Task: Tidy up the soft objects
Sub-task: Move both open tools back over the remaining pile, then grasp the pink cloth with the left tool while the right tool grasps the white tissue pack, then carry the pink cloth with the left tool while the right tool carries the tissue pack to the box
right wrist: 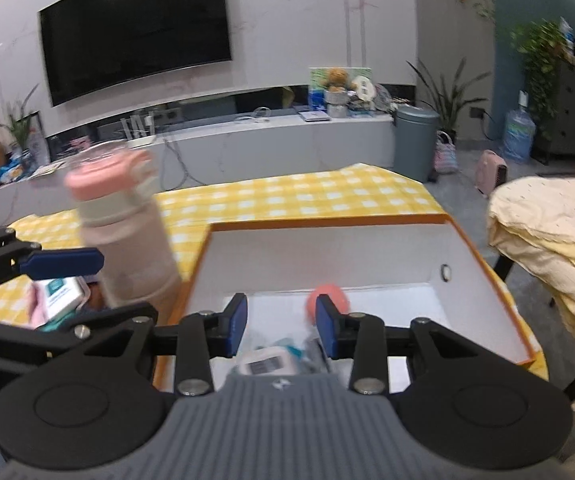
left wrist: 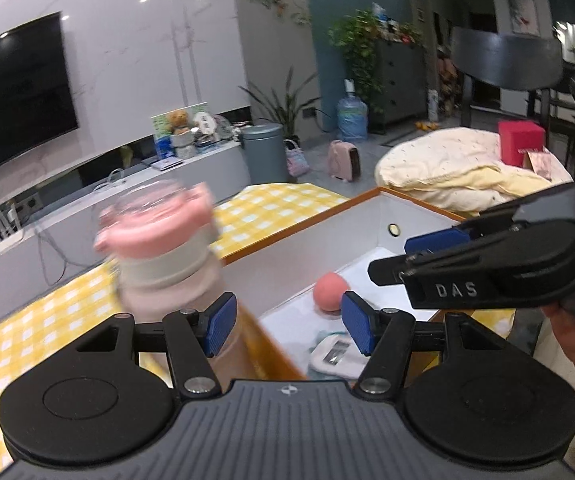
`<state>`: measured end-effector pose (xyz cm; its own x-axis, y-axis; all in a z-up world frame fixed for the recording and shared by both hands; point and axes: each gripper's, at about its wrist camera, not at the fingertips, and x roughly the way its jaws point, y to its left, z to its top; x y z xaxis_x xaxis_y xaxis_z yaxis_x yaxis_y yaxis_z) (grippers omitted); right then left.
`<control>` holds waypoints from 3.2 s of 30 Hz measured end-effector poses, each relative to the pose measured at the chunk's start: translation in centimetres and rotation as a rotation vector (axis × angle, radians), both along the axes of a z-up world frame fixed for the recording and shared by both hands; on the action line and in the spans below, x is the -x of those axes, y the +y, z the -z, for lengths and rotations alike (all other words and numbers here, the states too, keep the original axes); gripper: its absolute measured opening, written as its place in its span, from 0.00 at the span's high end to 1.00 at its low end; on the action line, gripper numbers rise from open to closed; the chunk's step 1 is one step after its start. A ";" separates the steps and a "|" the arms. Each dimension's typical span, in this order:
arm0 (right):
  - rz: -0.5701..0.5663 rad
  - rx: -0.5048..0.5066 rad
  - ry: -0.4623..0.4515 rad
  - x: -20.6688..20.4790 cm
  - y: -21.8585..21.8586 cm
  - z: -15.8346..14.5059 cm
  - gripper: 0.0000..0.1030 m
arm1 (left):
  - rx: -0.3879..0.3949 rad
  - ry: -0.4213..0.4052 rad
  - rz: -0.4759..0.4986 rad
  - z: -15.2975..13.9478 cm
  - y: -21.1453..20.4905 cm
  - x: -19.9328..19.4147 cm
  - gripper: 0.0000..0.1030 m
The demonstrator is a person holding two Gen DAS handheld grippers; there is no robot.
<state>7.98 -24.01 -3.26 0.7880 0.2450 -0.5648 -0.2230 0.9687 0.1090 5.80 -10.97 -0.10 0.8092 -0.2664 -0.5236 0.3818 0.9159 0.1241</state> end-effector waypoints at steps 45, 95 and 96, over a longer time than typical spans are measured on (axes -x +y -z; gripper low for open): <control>-0.464 0.224 0.135 -0.1 24.3 6.8 0.62 | 0.353 0.277 -0.504 8.0 23.8 3.0 0.35; -0.612 0.265 0.039 -9.4 35.2 10.8 0.38 | 0.405 0.332 -0.779 11.5 32.0 -4.4 0.66; -0.619 0.276 0.026 -9.1 35.2 10.8 0.38 | 0.397 0.332 -0.769 11.5 31.9 -4.4 0.79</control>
<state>17.12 11.24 -14.06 0.5338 0.4911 -0.6884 -0.7465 0.6561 -0.1107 10.17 20.90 -11.59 0.6628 0.0723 -0.7453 -0.3890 0.8837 -0.2602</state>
